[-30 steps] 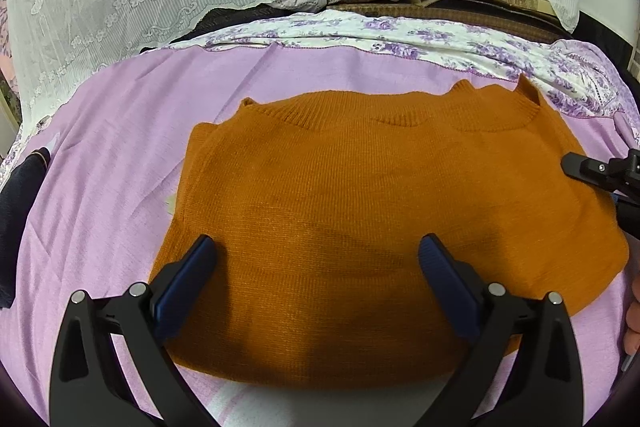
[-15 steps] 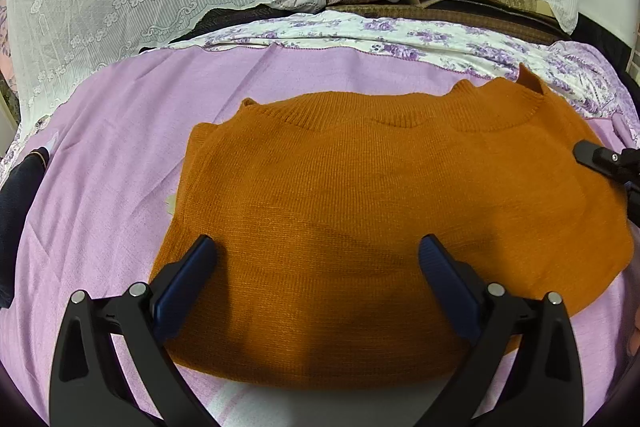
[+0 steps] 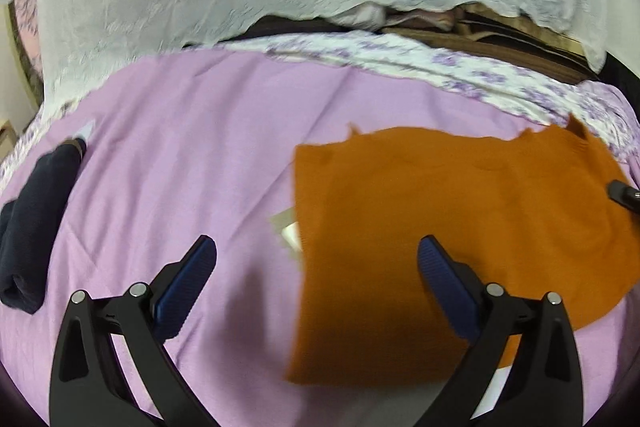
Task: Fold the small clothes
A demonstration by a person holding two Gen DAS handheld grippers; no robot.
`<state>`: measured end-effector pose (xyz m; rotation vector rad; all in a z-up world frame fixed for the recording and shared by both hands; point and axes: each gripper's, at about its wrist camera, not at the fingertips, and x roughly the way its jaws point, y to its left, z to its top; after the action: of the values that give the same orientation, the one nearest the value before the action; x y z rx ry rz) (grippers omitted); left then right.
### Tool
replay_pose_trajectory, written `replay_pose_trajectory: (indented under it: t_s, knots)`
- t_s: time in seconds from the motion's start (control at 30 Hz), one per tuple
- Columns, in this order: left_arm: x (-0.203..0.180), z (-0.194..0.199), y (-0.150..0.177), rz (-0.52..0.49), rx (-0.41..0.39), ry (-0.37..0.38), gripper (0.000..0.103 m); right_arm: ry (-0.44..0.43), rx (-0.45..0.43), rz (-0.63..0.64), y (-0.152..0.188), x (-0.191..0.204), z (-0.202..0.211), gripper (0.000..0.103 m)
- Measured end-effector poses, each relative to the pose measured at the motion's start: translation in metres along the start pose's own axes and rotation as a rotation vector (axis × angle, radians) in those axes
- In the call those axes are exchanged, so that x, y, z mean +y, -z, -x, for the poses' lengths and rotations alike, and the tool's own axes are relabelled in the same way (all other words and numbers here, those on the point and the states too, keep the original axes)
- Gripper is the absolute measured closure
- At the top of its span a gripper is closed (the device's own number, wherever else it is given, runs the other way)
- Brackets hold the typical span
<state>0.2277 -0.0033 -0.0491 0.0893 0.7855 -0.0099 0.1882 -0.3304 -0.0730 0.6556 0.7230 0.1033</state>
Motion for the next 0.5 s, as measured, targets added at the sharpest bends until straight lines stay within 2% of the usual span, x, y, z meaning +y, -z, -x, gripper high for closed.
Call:
replay_pose_trajectory:
  t_s: [0.1, 0.33, 0.5]
  knots:
    - [0.014, -0.005, 0.001, 0.014, 0.019, -0.004, 0.005, 0.024, 0.003, 0.009, -0.002, 0.013, 0.002, 0.088]
    - [0.038, 0.006, 0.005, -0.061, -0.062, -0.091, 0.005, 0.044, 0.014, 0.014, -0.005, 0.041, 0.002, 0.089]
    - [0.068, -0.004, 0.007, 0.039, -0.026, -0.041, 0.005, 0.061, 0.014, 0.009, -0.003, 0.057, -0.003, 0.089]
